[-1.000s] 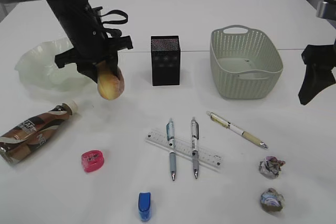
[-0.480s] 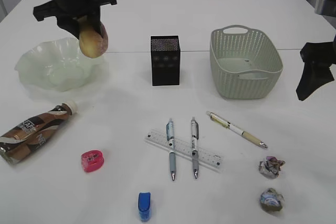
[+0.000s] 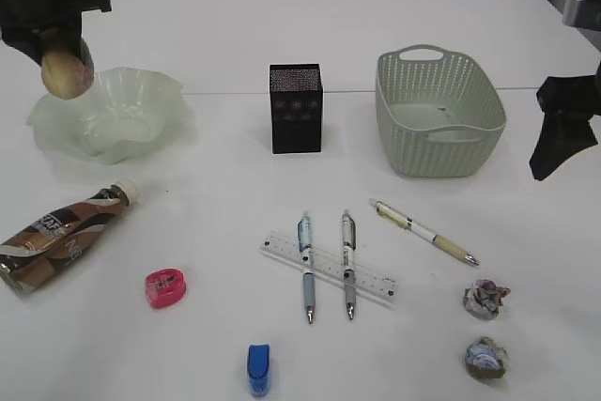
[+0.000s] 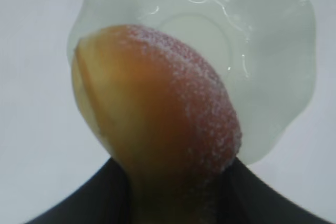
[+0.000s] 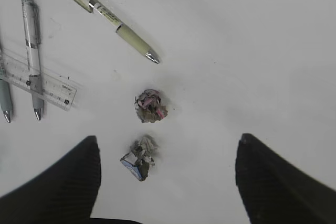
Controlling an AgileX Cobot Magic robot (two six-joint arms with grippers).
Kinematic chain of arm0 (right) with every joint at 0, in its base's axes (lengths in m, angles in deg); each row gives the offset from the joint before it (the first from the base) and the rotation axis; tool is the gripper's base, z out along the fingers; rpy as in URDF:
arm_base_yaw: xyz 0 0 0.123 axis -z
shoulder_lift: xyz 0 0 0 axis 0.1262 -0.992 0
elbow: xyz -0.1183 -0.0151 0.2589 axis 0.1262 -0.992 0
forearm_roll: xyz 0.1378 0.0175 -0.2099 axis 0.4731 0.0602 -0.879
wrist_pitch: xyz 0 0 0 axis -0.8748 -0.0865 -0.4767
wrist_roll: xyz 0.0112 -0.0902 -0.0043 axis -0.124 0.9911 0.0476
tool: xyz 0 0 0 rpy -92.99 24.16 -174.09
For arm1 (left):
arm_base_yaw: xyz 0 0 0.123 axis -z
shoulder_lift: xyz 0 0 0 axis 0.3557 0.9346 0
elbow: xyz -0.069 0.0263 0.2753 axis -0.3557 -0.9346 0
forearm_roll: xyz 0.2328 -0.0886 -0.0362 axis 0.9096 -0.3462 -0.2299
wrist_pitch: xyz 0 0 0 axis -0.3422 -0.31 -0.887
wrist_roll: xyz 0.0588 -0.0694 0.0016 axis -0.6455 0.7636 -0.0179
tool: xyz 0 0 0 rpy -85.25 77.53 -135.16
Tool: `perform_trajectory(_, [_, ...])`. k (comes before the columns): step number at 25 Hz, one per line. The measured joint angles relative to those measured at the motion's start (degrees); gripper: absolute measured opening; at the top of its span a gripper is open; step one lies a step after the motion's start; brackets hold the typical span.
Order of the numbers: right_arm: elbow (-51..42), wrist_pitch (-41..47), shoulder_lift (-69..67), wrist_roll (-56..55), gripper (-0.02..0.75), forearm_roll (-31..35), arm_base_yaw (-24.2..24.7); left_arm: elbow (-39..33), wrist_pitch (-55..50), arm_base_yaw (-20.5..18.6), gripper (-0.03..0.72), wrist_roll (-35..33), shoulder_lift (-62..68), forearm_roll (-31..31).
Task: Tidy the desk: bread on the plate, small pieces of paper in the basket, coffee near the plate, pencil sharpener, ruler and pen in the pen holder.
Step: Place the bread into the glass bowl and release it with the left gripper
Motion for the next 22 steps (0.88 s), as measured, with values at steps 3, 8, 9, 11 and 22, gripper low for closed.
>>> perform_trajectory(3, [0.0,-0.09,0.0,0.0,0.585,0.0,0.0,0.0,1.19,-1.15,0.286,-1.31,1.76,0.55])
perform_trajectory(8, [0.0,-0.09,0.0,0.0,0.585,0.0,0.0,0.0,8.15,-1.28,0.286,-2.77,4.04,3.57])
perform_trajectory(9, [0.0,-0.09,0.0,0.0,0.585,0.0,0.0,0.0,9.95,-1.28,0.286,-2.77,4.4,4.34])
perform_trajectory(11, [0.0,0.01,0.0,0.0,0.585,0.0,0.0,0.0,13.53,-1.28,0.286,-2.87,5.08,4.79])
perform_trajectory(22, [0.0,0.47,0.0,-0.34,0.585,0.0,0.0,0.0,18.37,-1.28,0.307,-5.81,8.87,4.5])
